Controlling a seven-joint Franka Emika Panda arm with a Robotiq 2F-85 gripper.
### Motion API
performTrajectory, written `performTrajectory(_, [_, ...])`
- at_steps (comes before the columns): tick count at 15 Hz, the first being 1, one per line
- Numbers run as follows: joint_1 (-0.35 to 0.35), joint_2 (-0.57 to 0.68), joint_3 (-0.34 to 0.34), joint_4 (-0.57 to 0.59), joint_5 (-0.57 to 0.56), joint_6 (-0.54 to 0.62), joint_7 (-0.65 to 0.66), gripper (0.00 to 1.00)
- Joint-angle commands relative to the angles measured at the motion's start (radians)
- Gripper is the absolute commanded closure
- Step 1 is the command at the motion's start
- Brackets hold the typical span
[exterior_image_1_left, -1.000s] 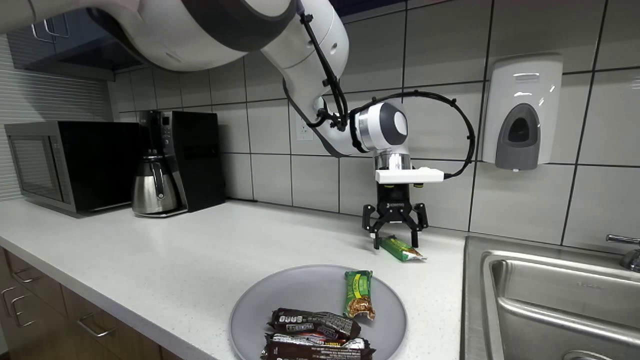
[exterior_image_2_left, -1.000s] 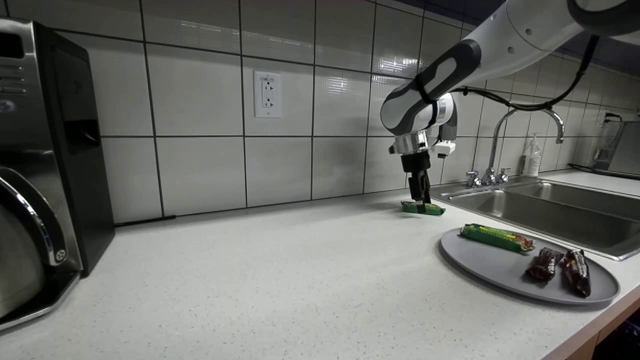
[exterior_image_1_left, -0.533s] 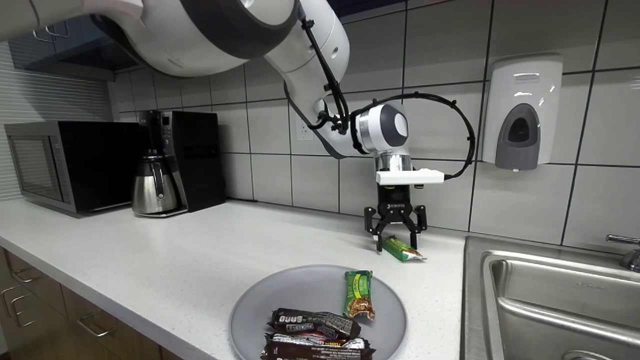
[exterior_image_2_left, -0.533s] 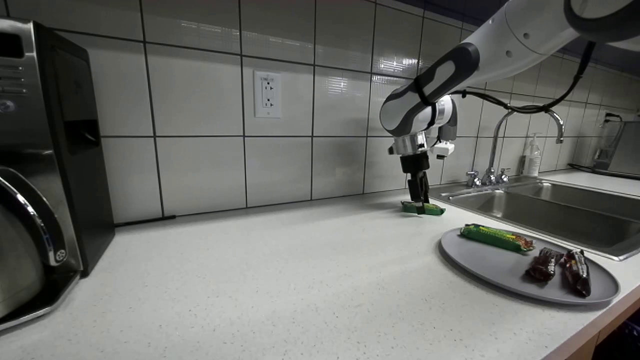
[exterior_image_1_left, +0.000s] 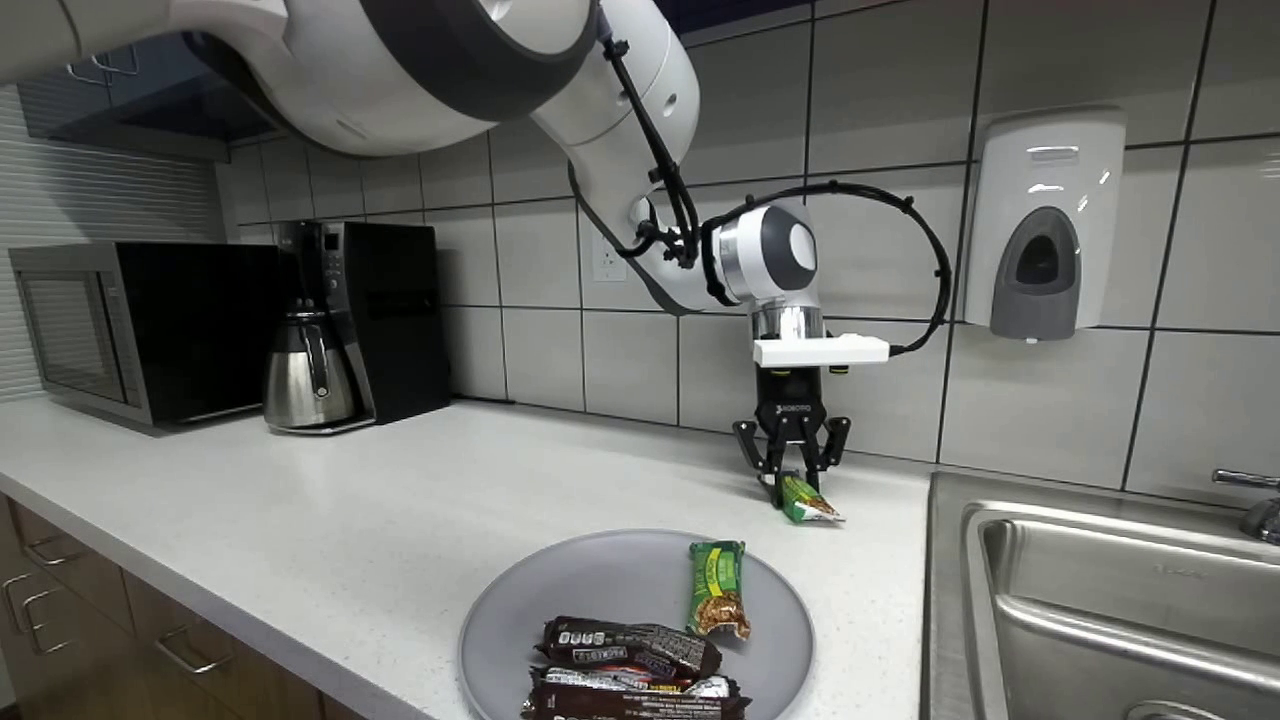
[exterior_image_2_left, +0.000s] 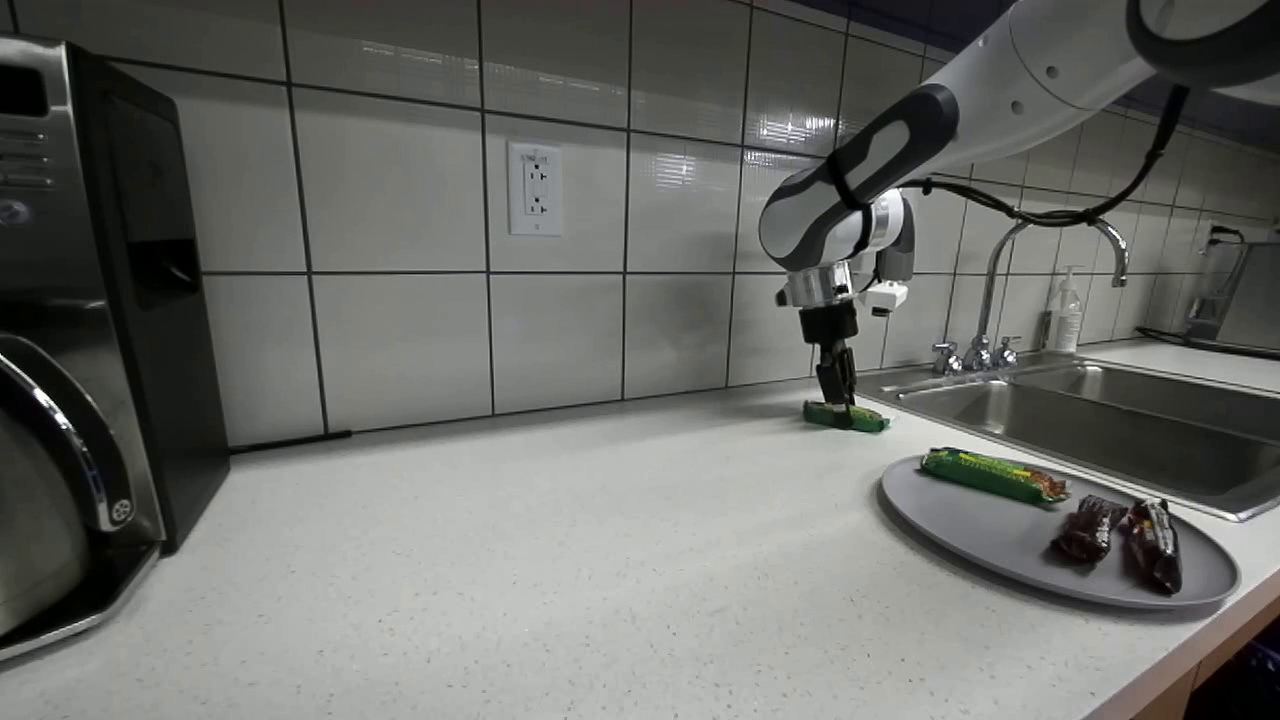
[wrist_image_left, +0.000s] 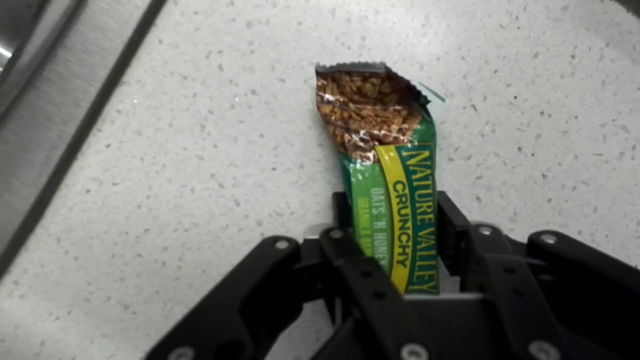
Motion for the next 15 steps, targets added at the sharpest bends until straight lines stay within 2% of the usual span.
performTrajectory(1, [0.001, -0.005, 0.001, 0.021, 0.003, -0.029, -0.018, 0.83])
performTrajectory(10, [0.006, -0.074, 0.003, -0.071, 0.0, 0.01, -0.009, 0.83])
performTrajectory(15, [0.009, -0.149, 0.004, -0.172, 0.0, 0.034, 0.004, 0.83])
